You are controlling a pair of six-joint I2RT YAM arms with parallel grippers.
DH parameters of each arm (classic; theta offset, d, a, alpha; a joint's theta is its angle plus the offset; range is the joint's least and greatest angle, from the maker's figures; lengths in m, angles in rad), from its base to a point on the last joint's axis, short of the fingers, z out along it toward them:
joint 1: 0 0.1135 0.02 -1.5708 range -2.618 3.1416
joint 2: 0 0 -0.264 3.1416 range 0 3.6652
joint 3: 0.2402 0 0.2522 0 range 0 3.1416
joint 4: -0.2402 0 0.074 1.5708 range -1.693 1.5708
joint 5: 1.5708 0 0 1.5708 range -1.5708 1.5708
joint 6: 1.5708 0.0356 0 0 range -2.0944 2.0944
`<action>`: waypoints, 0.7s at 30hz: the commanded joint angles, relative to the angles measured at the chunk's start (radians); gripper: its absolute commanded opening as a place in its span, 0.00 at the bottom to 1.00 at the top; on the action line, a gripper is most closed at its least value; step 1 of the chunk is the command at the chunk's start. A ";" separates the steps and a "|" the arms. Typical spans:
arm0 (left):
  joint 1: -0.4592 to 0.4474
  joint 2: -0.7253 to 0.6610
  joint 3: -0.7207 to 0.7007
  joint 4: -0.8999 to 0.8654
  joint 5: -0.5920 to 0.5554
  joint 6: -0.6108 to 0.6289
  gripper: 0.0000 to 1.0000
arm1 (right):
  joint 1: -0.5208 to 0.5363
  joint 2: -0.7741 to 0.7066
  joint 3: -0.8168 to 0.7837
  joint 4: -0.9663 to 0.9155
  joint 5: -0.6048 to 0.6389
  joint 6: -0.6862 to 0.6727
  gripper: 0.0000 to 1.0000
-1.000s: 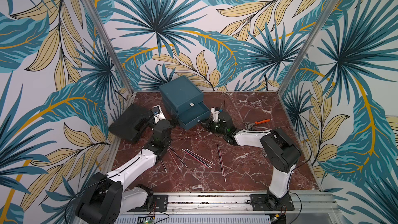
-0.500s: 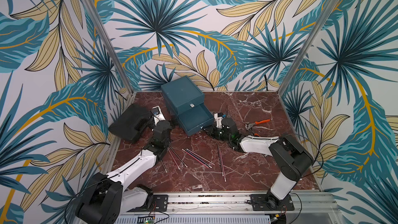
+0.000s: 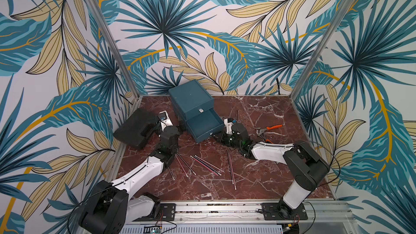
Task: Please place the pencils in the drawer according to their color
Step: Open the drawer in the storage box.
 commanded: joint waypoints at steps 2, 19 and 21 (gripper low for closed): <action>0.002 -0.015 -0.015 0.002 -0.004 -0.004 1.00 | 0.022 -0.039 -0.031 -0.109 0.010 -0.028 0.04; 0.003 -0.012 -0.018 0.012 0.001 -0.010 1.00 | 0.041 -0.100 -0.031 -0.242 0.070 -0.065 0.32; 0.002 -0.017 -0.019 0.009 0.000 -0.011 1.00 | 0.042 -0.112 -0.031 -0.265 0.073 -0.076 0.34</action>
